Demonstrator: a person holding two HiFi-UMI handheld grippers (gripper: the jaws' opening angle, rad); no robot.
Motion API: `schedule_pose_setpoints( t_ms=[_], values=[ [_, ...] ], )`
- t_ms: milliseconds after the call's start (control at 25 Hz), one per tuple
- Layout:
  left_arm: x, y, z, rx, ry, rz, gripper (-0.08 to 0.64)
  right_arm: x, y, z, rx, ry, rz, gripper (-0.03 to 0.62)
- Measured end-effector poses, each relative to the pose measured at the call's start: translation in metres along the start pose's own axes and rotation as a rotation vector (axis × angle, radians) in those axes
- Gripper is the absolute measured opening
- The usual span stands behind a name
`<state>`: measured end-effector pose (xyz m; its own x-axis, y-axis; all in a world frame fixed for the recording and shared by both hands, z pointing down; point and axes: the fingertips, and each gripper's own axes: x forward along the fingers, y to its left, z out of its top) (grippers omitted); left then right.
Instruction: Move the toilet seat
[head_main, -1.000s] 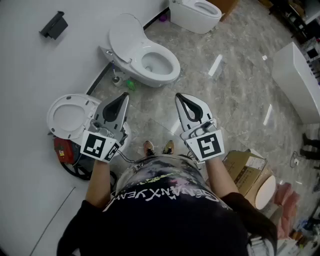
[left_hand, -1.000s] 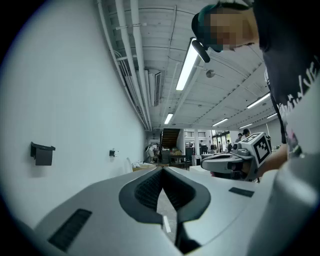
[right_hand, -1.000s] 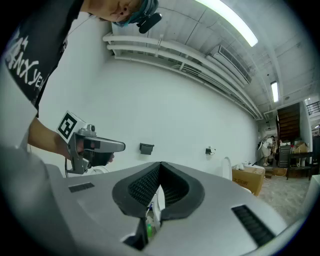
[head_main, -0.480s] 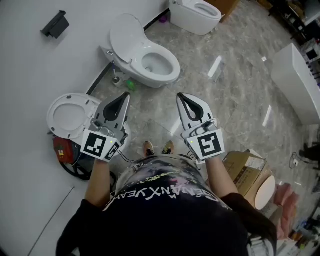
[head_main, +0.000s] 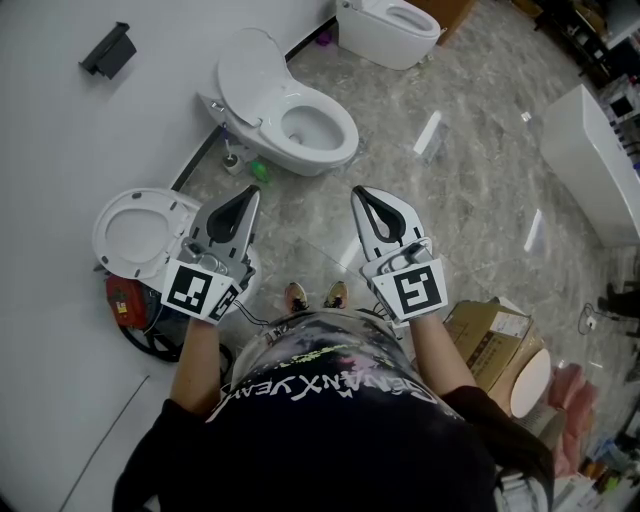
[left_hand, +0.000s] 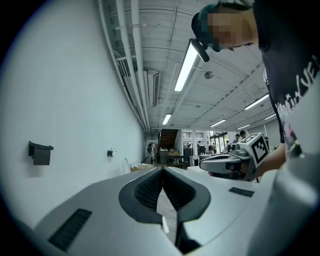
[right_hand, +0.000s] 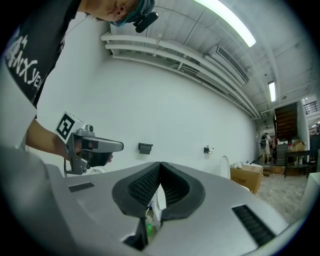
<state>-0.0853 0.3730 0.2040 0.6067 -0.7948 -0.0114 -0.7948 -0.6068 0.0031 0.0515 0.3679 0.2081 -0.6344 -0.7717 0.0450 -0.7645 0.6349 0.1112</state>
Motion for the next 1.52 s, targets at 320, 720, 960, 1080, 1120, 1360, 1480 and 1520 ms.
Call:
schedule_pose_setpoints(
  t_ms=[320,720,960,1080,1120,1360,1480,1520],
  values=[
    [0.004,-0.005,0.0,0.009,-0.004,-0.019,0.018,0.001,-0.003,-0.001,0.005,-0.003,-0.004,0.003],
    [0.008,-0.005,-0.004,0.002,0.009,-0.023,0.049,0.001,-0.004,-0.001,0.028,-0.009,0.027,0.085],
    [0.009,-0.008,-0.007,0.013,0.021,-0.036,0.15,0.001,-0.003,-0.004,0.04,-0.003,0.047,0.152],
    [0.01,-0.006,-0.007,0.018,0.024,-0.034,0.175,0.003,-0.005,-0.003,0.044,-0.003,0.048,0.175],
    [0.011,-0.005,-0.007,0.02,0.027,-0.034,0.184,0.003,-0.006,-0.003,0.046,-0.002,0.047,0.179],
    [0.012,-0.005,-0.011,0.031,0.037,-0.04,0.247,0.005,-0.006,-0.003,0.05,0.0,0.063,0.243],
    [0.013,-0.002,-0.011,0.028,0.034,-0.041,0.309,0.009,-0.003,-0.003,0.051,0.0,0.089,0.332],
    [0.013,-0.003,-0.011,0.028,0.034,-0.045,0.337,0.01,-0.002,-0.003,0.051,0.0,0.097,0.363]
  ],
)
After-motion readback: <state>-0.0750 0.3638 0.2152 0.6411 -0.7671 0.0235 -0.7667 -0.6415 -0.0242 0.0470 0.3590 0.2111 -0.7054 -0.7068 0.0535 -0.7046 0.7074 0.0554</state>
